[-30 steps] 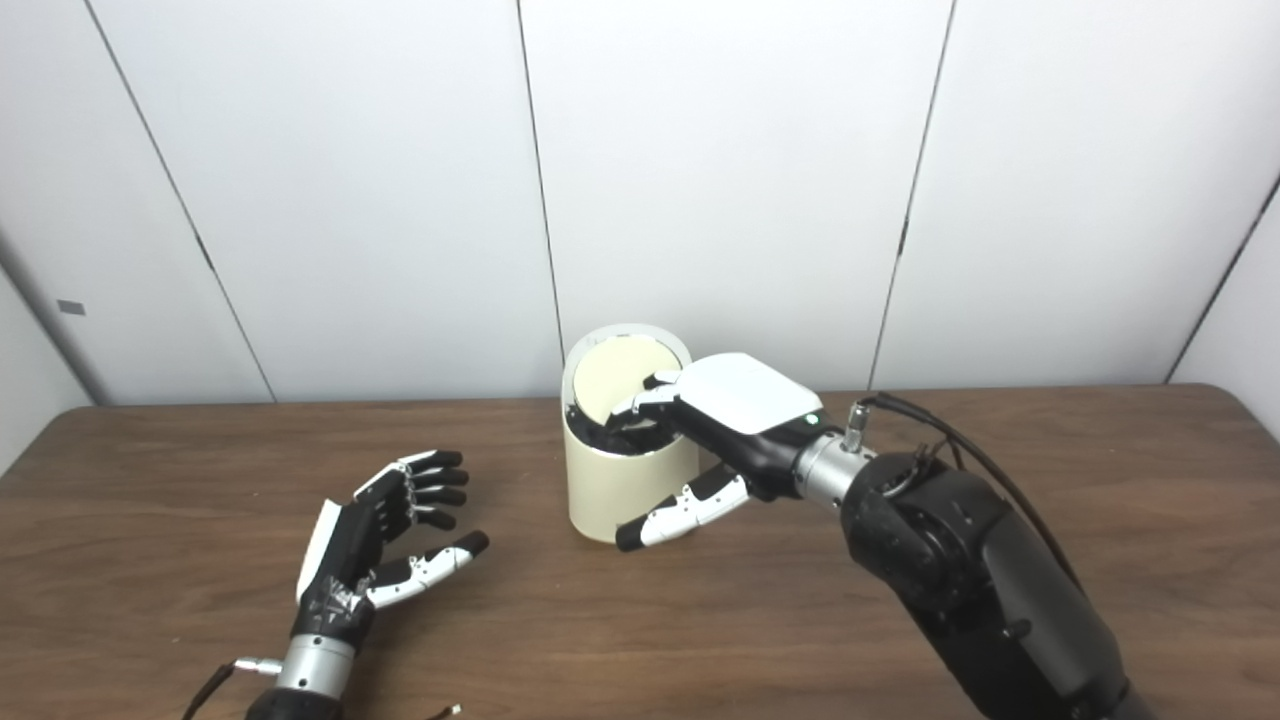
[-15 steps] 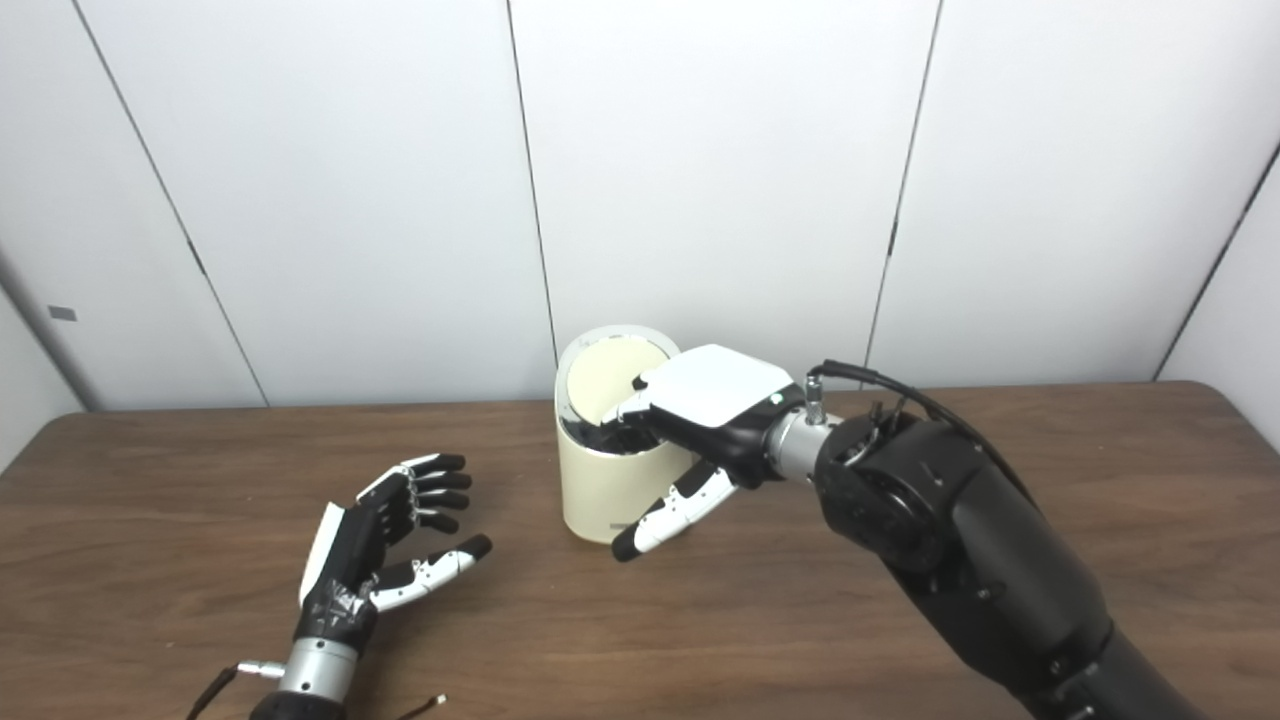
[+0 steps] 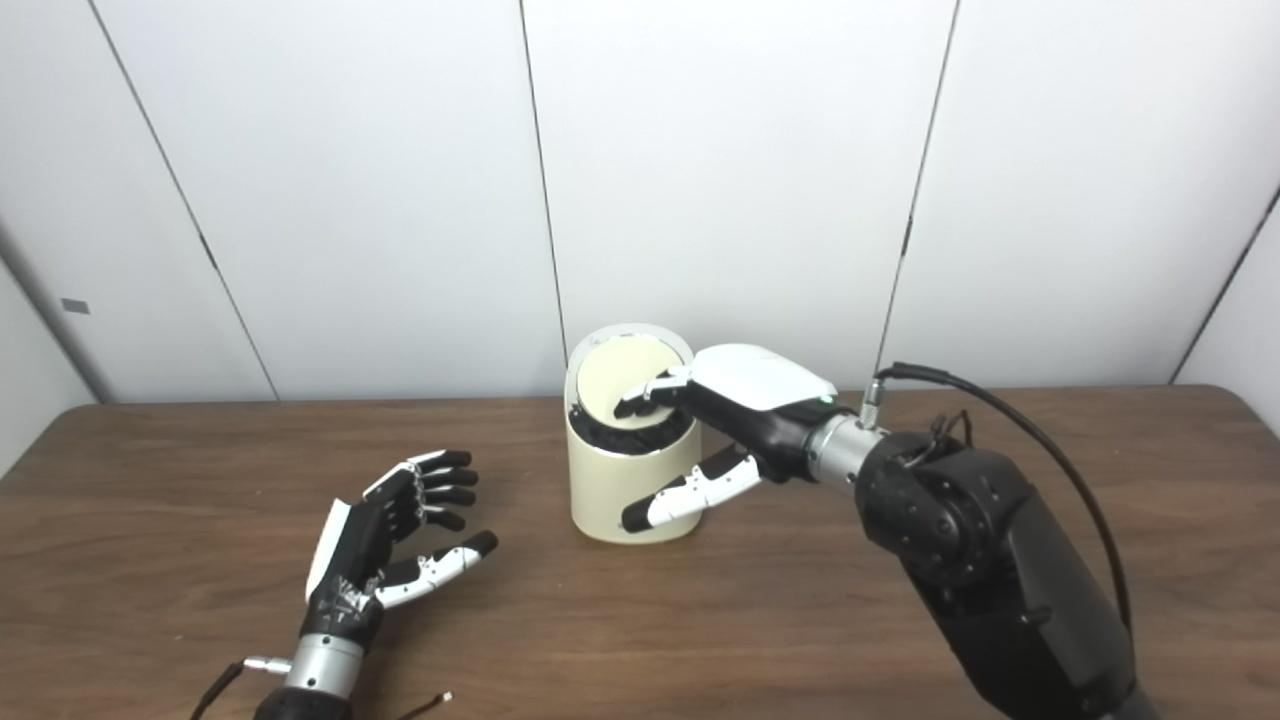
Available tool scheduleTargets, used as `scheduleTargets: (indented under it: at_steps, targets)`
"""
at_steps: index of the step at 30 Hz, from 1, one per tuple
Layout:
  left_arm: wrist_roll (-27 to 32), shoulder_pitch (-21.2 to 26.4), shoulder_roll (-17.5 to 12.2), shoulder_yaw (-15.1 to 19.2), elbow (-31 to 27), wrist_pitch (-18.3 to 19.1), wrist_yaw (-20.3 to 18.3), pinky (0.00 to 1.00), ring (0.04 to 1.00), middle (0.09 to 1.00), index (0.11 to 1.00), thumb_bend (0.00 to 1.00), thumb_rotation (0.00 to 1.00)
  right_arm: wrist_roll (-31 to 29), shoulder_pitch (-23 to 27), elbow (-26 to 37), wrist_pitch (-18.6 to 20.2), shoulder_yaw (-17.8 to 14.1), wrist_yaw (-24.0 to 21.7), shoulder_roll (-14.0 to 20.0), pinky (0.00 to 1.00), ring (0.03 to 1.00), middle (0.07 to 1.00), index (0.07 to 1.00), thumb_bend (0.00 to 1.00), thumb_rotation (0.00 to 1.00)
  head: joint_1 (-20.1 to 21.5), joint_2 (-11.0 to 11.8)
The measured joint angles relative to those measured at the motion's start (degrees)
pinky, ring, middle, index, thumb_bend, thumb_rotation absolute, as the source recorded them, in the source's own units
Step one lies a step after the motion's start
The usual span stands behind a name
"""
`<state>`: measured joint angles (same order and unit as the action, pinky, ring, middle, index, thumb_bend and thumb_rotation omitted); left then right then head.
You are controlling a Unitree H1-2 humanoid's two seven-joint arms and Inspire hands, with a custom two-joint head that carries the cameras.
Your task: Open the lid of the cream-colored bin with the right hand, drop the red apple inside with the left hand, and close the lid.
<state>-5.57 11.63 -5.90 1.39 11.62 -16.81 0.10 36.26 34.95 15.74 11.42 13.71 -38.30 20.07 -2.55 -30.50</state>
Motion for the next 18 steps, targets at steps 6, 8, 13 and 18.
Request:
scheduleTargets:
  at_steps: [6, 8, 13, 18]
  targets:
    - [0.2, 0.1, 0.1, 0.0, 0.0, 0.0, -0.1, 0.56, 0.665, 0.702, 0.74, 0.69, 0.02, -6.4, -4.2, 0.1, -3.0, -7.9, 12.2, -3.4, 0.79, 0.888, 0.912, 0.984, 0.66, 0.33, 0.0, 0.1]
    - [0.1, 0.1, 0.1, 0.0, 0.0, 0.0, 0.0, 0.56, 0.662, 0.7, 0.738, 0.69, 0.02, -9.4, -6.6, 0.0, -3.6, -9.9, 15.1, -4.2, 0.83, 0.905, 0.919, 0.976, 0.68, 0.31, -0.1, 0.1]
    - [0.0, 0.1, 0.1, 0.0, 0.2, -0.1, 0.0, 0.56, 0.657, 0.697, 0.736, 0.69, 0.02, -14.9, -12.8, -1.4, -3.4, -14.5, 19.3, -4.8, 0.76, 0.88, 0.923, 0.962, 0.73, 0.3, 0.0, 0.3]
    - [0.3, 0.4, 0.1, 0.0, 0.8, -0.9, -0.1, 0.55, 0.649, 0.697, 0.74, 0.68, 0.02, -29.0, -17.1, -6.5, -2.6, -19.7, 19.3, -5.6, 0.75, 0.871, 0.952, 0.978, 0.75, 0.32, 0.0, 0.9]
